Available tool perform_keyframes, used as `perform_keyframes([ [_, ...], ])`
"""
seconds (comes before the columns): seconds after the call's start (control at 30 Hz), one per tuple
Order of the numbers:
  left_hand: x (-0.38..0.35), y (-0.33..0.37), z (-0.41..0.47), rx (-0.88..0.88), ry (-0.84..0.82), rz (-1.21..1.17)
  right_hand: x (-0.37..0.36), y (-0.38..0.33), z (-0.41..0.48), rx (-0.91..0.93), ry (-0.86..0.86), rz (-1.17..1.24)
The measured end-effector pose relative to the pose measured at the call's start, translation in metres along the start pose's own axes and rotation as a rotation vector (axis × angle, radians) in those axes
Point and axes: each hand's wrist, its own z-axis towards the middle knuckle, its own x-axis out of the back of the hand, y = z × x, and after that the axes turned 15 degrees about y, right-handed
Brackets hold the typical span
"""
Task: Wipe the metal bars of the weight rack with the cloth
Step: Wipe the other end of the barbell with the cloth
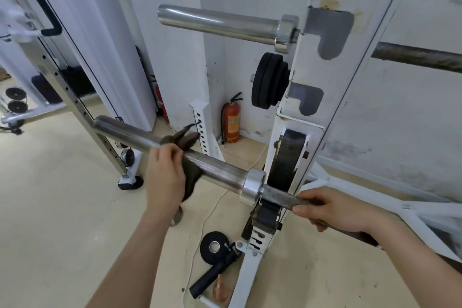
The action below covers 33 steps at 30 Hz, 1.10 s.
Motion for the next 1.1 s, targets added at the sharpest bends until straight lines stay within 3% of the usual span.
perform_keyframes([
  [0.07,0.011,0.010,0.018,0.182,-0.020,-0.049,-0.003,0.000,-0.005,0.057,0.097,-0.133],
  [0.17,0.043,0.057,0.012,0.369,-0.072,-0.409,-0.009,-0.017,-0.020,0.178,0.417,-0.304],
  [0.23,0.064,0.098,-0.014,0.343,-0.170,-0.634,-0.012,-0.046,-0.038,0.156,0.527,0.056],
  [0.33,0.070,0.151,-0.063,0.245,-0.489,-0.860,-0.016,-0.082,-0.063,0.051,0.219,0.885],
  [0.4,0.066,0.163,-0.087,0.118,-0.608,-0.808,-0.024,-0.083,-0.065,0.024,0.353,0.979],
  [0.43,0.062,0.165,-0.094,0.049,-0.579,-0.750,-0.026,-0.077,-0.064,0.056,0.526,0.864],
  [0.5,0.057,0.163,-0.102,-0.042,-0.424,-0.604,-0.027,-0.051,-0.060,0.231,0.872,0.375],
  [0.53,0.053,0.161,-0.106,-0.086,-0.351,-0.513,-0.030,-0.037,-0.055,0.316,0.928,0.100],
  [0.6,0.042,0.162,-0.114,-0.155,-0.316,-0.328,-0.046,-0.010,-0.045,0.369,0.795,-0.376],
  [0.67,0.027,0.166,-0.130,-0.226,-0.382,-0.227,-0.061,0.012,-0.040,0.371,0.714,-0.641],
  [0.83,0.006,0.190,-0.168,-0.336,-0.471,-0.143,-0.024,0.042,-0.066,0.356,0.851,-0.695],
  [0.97,0.000,0.223,-0.200,-0.538,-0.451,-0.042,0.003,0.084,-0.102,0.340,0.796,-0.710],
  [1.1,-0.009,0.260,-0.236,-0.545,-0.487,-0.136,0.032,0.119,-0.135,0.305,0.784,-0.711],
])
